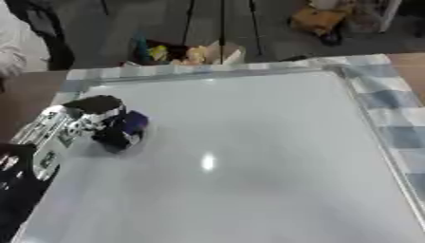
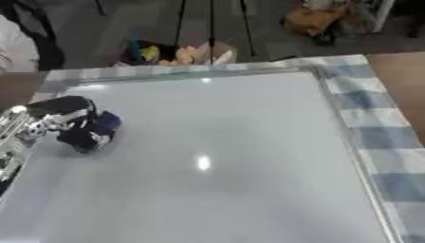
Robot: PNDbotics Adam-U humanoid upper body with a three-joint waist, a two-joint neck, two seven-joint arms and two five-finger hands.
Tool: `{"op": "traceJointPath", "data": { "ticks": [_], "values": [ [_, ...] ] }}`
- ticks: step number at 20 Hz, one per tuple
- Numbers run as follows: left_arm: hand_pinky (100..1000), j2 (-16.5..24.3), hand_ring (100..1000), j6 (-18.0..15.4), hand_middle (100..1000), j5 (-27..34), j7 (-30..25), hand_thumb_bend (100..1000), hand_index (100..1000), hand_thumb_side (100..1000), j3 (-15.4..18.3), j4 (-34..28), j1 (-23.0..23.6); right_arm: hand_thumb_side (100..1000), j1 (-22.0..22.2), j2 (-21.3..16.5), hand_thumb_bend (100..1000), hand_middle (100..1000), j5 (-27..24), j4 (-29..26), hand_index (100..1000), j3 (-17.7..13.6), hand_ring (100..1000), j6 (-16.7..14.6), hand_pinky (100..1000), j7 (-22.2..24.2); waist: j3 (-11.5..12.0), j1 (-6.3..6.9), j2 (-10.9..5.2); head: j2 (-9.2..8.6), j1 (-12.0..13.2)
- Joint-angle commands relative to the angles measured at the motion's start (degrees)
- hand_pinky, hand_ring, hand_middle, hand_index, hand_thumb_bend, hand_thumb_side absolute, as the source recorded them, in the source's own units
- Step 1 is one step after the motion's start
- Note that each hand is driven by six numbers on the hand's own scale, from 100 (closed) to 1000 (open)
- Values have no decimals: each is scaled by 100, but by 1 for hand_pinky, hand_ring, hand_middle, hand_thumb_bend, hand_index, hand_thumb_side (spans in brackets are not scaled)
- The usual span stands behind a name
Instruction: Wipe the whiteboard clean with a brush.
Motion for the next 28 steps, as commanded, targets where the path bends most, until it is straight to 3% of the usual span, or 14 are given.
{"op": "traceJointPath", "data": {
  "ticks": [1, 22, 28],
  "values": [
    [196, 269, 338, 0, 213, 42, -31, 100, 406, 604, -21, -331, -30, 855, -46, -108, 100, 726, -32, -86, 784, -26, 817, -2, 792, -15, 12, -13, -132, 30, -22],
    [184, 410, 333, -146, 210, 556, -569, 100, 404, 603, -612, -2221, 181, 850, -98, -103, 100, 726, -33, -86, 784, -12, 816, -24, 793, -1, 45, -44, -124, 46, -55],
    [178, 207, 329, -234, 208, 720, -753, 100, 402, 611, -789, -2592, 129, 850, -98, -82, 100, 727, -32, -86, 784, -21, 816, -30, 793, -12, 43, -58, -144, 52, -49]
  ]
}}
